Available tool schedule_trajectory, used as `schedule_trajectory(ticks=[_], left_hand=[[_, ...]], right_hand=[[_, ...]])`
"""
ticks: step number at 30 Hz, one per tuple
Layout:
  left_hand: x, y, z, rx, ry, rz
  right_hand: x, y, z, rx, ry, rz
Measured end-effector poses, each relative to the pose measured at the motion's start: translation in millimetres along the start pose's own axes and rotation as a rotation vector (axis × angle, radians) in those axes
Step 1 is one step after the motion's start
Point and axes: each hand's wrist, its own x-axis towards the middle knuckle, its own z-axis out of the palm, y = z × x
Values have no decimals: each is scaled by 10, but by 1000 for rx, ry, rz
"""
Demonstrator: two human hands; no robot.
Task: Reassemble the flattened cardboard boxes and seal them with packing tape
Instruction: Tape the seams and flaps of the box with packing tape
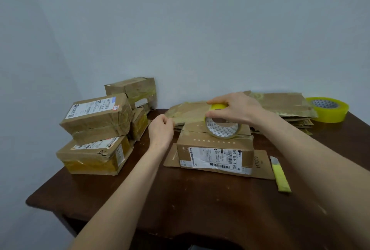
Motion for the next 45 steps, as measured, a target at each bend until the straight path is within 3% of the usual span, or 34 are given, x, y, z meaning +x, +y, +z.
schedule_trajectory(ticks=[8,17,21,23,26,30,33,35,38,42,45], left_hand=[[45,-285,103,-86,-48,-145],[-93,-407,152,-210,-454,-467],[-75,-328,59,-8,-316,-118],[-157,-168,60,-63,-362,35],[-285,-100,140,-67,-523,23],[-279,-165,134,-38,-541,-39],[-267,-69,151,357,-471,219],[-323,11,190,442,-456,383],[-395,14,269,478,-471,436],[-444,-38,297,612,-378,560],[-481,-7,241,664,-420,566]], right_hand=[[-34,25,78,45,12,79],[-25,-7,171,30,35,65],[-39,-2,183,20,38,54],[-47,-8,186,19,48,57],[-54,-14,196,29,56,61],[-69,-13,205,56,57,61],[-96,30,214,106,45,49],[-132,98,213,217,36,25],[-210,204,237,469,24,33],[-341,324,301,857,27,204],[-351,333,201,818,132,178]])
